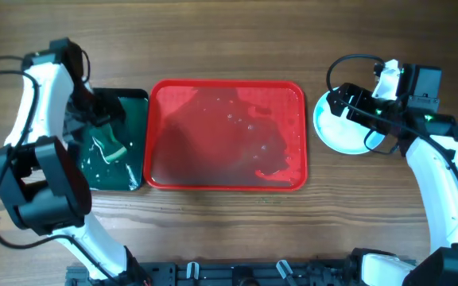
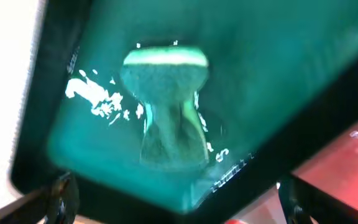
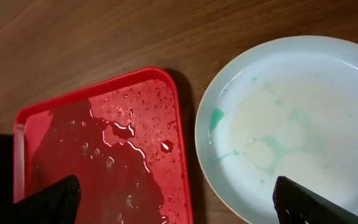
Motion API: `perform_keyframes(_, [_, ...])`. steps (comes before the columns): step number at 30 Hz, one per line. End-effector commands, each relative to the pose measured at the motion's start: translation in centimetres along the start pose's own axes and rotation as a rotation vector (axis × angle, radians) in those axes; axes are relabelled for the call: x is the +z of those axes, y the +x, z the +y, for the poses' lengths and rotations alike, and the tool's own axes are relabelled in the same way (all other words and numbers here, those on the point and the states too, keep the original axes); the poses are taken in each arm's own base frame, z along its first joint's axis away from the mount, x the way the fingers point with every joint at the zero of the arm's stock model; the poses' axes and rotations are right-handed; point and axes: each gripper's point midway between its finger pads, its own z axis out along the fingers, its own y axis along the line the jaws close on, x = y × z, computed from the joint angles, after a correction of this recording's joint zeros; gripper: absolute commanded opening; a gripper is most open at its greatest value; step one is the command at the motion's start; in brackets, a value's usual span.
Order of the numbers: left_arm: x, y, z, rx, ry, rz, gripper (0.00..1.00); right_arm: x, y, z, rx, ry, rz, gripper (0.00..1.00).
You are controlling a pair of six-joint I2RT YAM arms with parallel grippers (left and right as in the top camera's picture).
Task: Clean dirty plates on tray and stack at the side
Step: 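Place the sponge into the dark green tray with the left gripper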
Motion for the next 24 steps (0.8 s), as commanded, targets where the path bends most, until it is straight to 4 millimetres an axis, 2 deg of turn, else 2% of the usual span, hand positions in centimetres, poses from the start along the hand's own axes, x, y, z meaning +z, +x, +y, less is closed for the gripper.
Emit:
perform_keyframes(1, [-10.3, -1.1, -1.2, -0.042, 0.101, -0.23, 1.0, -2.2, -2.4, 2.2, -0.054, -0.044, -0.054, 1.0])
perform_keyframes(2, [-12.9, -1.1, -2.2, -0.077, 0.174, -0.283, 1.0, -3.0, -2.8, 2.6, -0.057, -0.045, -0.062, 1.0])
perform_keyframes(5, [-18.8, 0.1, -5.1, -0.049, 0.384, -0.393, 1.0, -6.1, -4.3, 4.3, -0.074, -0.055, -0.101, 1.0])
perform_keyframes(8, [-21.4, 1.4, -5.0, -0.032, 0.423, -0.464, 1.0, -10.1, -4.7, 6.0, -0.088, -0.059, -0.135, 1.0])
perform_keyframes(13, [-22.3, 2.0, -4.8, -0.028, 0.432, -0.489, 1.0, -18.3, -4.4, 9.3, -0.134, -0.097, -0.281, 1.0])
perform_keyframes(17, [-22.2, 2.0, -4.8, -0.029, 0.431, -0.488, 1.0, -22.5, -3.4, 10.8, -0.068, -0.148, -0.388, 1.0])
perform_keyframes(21, [-22.2, 2.0, -4.8, -0.029, 0.431, -0.488, 1.0, -24.7, -2.5, 11.3, -0.066, -0.166, -0.445, 1.0])
perform_keyframes(24, [-22.2, 2.0, -4.8, -0.029, 0.431, -0.488, 1.0, -24.7, -1.8, 10.0, -0.04, -0.098, -0.437, 1.0])
